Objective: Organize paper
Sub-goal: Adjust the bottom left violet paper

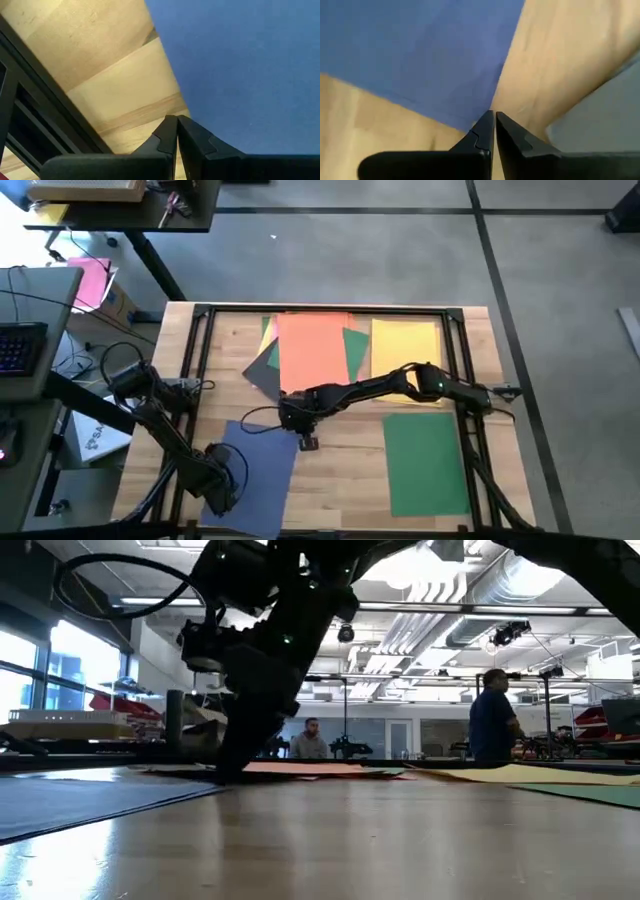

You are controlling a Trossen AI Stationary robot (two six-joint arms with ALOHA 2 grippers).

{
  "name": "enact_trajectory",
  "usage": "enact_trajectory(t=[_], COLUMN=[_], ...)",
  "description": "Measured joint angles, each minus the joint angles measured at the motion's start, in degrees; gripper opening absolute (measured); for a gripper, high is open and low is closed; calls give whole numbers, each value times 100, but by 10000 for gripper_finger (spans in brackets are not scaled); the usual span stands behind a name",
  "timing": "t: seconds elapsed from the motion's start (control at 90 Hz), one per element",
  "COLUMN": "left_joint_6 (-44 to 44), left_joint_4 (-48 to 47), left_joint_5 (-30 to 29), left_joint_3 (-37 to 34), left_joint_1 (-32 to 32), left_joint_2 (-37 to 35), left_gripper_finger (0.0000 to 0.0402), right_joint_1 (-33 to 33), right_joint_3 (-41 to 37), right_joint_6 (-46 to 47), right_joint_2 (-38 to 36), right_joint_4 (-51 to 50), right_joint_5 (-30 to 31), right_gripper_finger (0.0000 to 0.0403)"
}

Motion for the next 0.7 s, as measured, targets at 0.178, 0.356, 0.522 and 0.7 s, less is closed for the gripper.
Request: enact_trajectory(t=[0.178,0.356,0.522,0.7], left_joint_6=[0,82,128,382], left_joint_4=[0,-71,-1769,-1880], left_joint_5=[0,-35,-674,-717], left_joint_3=[0,11,388,211], left_joint_1=[0,-1,18,141], left_joint_2=[-2,-1,26,-161], left_gripper_finger=[0,0,0,0], right_joint_1=[0,149,428,596], right_joint_3=[4,8,11,4], right_joint_6=[-50,-53,29,195], right_joint_2=[-48,-333,-240,-118], right_joint_4=[-152,-568,-739,-612], right_joint_5=[17,-4,-92,58], right_gripper_finger=[0,0,0,0])
